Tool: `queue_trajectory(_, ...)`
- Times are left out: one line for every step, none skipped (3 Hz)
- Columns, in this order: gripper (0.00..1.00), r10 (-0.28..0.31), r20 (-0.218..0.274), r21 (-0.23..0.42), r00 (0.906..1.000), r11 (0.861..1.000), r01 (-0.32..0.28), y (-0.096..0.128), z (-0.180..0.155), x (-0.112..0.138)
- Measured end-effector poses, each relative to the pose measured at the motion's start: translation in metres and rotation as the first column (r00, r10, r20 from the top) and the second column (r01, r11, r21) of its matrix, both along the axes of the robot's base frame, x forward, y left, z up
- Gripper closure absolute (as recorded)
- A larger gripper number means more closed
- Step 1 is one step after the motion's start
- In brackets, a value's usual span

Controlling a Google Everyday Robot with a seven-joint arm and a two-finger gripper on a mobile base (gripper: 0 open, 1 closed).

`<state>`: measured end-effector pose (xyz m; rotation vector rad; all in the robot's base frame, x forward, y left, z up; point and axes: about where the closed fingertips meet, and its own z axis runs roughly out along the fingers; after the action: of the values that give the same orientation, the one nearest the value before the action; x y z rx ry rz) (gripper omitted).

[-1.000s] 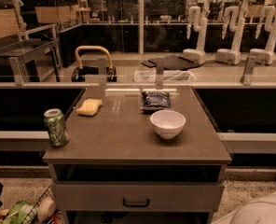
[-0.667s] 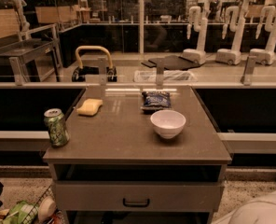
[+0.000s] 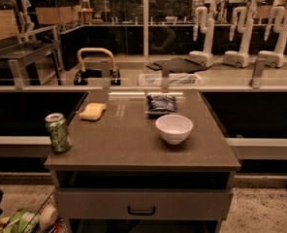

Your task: Open middle drawer

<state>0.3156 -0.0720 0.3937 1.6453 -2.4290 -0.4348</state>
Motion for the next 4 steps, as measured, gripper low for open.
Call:
queue_trajectory(0.42, 0.0, 0.0, 0.0, 1.0, 1.0, 0.0, 0.001, 0.003, 0.002)
queue_trajectory(0.64, -0.029, -0.045, 0.034, 0.9986, 0.999, 0.03, -0.002, 0.003, -0.033)
queue_trajectory(0.63, -0.029, -0.045, 0.034, 0.9986, 0.999, 0.03, 0.0, 0.003, -0.026)
queue_trajectory(0.4, -0.029, -0.045, 0.034, 0.9986, 0.999, 0.03, 0.0, 0.003, -0.025)
